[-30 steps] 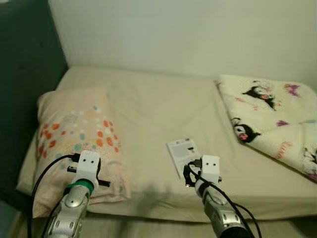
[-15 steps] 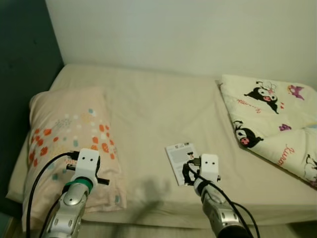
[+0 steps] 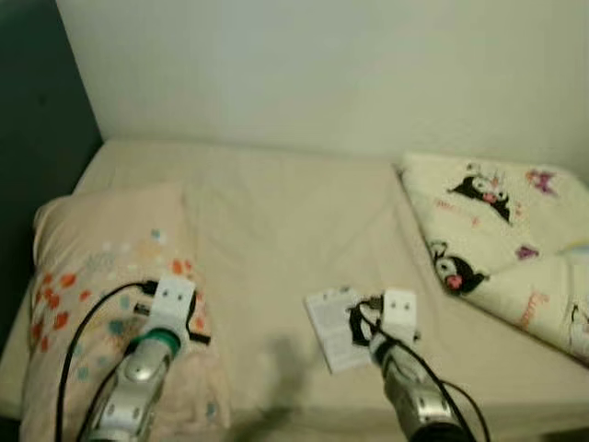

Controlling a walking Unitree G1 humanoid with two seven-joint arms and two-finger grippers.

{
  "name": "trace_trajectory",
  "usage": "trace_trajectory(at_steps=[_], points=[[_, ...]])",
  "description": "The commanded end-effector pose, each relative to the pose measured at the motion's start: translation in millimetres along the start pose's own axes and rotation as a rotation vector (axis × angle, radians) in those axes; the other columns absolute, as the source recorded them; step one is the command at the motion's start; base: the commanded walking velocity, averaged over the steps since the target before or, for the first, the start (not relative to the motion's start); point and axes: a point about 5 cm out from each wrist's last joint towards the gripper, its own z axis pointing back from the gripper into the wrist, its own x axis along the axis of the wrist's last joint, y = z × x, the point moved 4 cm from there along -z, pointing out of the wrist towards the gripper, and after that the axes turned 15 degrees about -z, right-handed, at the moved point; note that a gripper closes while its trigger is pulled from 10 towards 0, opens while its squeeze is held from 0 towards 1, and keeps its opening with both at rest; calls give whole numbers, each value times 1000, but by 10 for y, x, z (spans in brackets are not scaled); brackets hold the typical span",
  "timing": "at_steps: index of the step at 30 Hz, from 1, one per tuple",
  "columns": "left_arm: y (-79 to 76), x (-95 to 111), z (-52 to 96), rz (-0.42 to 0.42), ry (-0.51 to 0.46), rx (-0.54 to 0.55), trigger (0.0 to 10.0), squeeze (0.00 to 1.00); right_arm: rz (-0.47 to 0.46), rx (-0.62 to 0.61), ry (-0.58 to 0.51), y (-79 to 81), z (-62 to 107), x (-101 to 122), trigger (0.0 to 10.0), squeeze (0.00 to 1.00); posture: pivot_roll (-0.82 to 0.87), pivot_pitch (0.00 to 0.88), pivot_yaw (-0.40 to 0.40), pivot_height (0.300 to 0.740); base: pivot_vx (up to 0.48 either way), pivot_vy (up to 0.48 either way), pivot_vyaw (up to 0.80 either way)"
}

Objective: Clean up the room

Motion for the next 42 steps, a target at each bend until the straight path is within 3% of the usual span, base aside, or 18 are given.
trace_trajectory(at_steps=[1, 12, 42], points=[[-33, -77, 24, -7, 26, -4, 10000, 0, -9, -21, 15, -65, 13, -49, 10000, 0, 122, 0, -47, 740, 0, 0, 0], [-18, -76, 13, -20, 27, 3, 10000, 0, -34, 5, 19, -19, 12, -54, 10000, 0, 125, 0, -43, 735, 0, 0, 0], [-71, -106, 45, -47, 34, -19, 10000, 0, -53, -14, 6, -95, -8, 11, 10000, 0, 124, 0, -57, 625, 0, 0, 0]])
